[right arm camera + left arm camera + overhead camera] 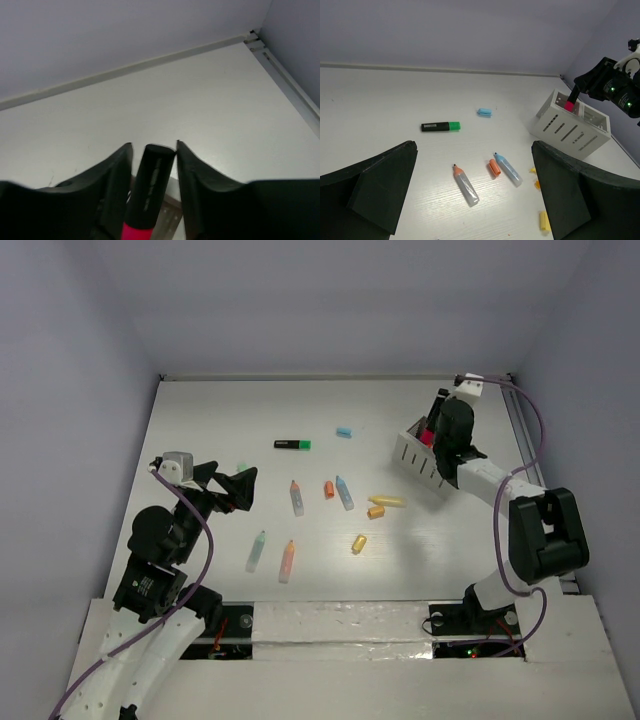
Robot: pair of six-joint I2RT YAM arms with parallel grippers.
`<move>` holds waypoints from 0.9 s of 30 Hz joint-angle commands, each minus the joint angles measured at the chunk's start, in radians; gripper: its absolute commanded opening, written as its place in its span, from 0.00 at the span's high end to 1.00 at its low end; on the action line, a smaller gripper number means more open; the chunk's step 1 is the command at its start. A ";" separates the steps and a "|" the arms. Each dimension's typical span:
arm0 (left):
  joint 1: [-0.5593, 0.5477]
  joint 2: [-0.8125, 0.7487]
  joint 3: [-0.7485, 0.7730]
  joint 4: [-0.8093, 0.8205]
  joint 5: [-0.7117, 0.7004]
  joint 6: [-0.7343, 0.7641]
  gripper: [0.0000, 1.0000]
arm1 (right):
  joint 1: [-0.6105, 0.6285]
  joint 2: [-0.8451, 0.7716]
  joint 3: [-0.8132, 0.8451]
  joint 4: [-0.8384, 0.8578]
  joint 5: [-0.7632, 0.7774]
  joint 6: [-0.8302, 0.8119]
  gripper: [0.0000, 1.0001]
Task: Sort the stationery into containers
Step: Place the pen in the storage box, then pick up the pen from the center of the board.
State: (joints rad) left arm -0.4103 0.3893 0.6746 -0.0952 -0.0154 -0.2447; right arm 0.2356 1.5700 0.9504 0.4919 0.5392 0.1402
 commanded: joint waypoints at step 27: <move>0.005 0.011 0.031 0.055 0.009 -0.004 0.01 | 0.289 0.531 0.961 -0.801 -1.030 -0.313 0.73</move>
State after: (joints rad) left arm -0.4103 0.3969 0.6743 -0.0948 -0.0147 -0.2447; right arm 0.4679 2.0003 1.7275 -0.0696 -0.3878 -0.0547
